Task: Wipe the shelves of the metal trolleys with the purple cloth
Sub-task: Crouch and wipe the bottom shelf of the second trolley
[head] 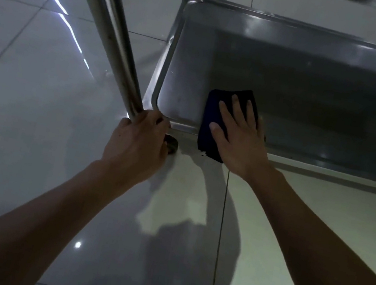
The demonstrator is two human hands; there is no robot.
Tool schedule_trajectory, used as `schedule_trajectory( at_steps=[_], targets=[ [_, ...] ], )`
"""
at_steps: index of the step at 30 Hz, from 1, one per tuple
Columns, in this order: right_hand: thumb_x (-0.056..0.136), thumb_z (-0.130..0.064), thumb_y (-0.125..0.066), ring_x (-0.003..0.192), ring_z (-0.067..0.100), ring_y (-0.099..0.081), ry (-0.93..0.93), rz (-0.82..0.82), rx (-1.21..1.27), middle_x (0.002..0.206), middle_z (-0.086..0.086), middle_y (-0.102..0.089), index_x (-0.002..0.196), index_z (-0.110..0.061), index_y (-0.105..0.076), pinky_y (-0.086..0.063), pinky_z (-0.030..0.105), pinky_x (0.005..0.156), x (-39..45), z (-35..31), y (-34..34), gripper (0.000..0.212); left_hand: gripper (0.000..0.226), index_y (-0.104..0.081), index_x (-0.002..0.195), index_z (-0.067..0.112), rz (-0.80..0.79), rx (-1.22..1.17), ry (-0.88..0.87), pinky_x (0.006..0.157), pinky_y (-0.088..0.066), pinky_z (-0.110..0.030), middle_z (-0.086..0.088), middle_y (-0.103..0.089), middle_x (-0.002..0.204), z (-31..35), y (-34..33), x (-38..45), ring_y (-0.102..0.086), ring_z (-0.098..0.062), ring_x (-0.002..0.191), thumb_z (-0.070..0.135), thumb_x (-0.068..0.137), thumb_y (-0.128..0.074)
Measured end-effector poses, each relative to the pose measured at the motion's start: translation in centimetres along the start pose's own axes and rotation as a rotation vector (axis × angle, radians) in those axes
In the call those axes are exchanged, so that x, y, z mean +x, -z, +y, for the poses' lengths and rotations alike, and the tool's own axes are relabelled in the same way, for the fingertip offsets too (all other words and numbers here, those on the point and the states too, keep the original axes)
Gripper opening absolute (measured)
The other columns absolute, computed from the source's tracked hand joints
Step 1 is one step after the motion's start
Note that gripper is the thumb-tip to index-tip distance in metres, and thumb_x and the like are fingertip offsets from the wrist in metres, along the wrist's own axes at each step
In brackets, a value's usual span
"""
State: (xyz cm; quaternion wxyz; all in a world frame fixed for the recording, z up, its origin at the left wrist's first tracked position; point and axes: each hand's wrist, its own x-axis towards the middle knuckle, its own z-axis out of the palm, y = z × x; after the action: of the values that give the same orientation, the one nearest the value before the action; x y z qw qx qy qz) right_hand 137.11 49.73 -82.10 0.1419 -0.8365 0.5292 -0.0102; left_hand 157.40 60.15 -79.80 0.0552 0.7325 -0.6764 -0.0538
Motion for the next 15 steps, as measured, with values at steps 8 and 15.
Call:
schedule_trajectory(
  at_steps=[8, 15],
  targets=[
    [0.108, -0.045, -0.016, 0.154, 0.034, 0.006, 0.059, -0.025, -0.076, 0.169, 0.003, 0.002, 0.161, -0.025, -0.009, -0.001, 0.056, 0.122, 1.9, -2.4, -1.1, 0.058, 0.028, -0.066, 0.113, 0.015, 0.019, -0.025, -0.026, 0.079, -0.048, -0.033, 0.0, -0.063, 0.113, 0.0, 0.1, -0.1, -0.06, -0.022, 0.105, 0.019, 0.091, -0.05],
    [0.108, -0.043, -0.022, 0.154, 0.03, 0.012, 0.307, -0.128, -0.084, 0.169, -0.005, 0.005, 0.16, -0.036, -0.008, 0.002, 0.058, 0.121, 7.8, -7.1, -1.7, 0.054, 0.02, -0.066, 0.102, 0.013, 0.025, -0.061, 0.008, 0.066, -0.035, -0.026, 0.0, -0.062, 0.103, -0.6, 0.1, -0.2, -0.062, -0.024, 0.088, 0.011, 0.087, -0.054]
  ],
)
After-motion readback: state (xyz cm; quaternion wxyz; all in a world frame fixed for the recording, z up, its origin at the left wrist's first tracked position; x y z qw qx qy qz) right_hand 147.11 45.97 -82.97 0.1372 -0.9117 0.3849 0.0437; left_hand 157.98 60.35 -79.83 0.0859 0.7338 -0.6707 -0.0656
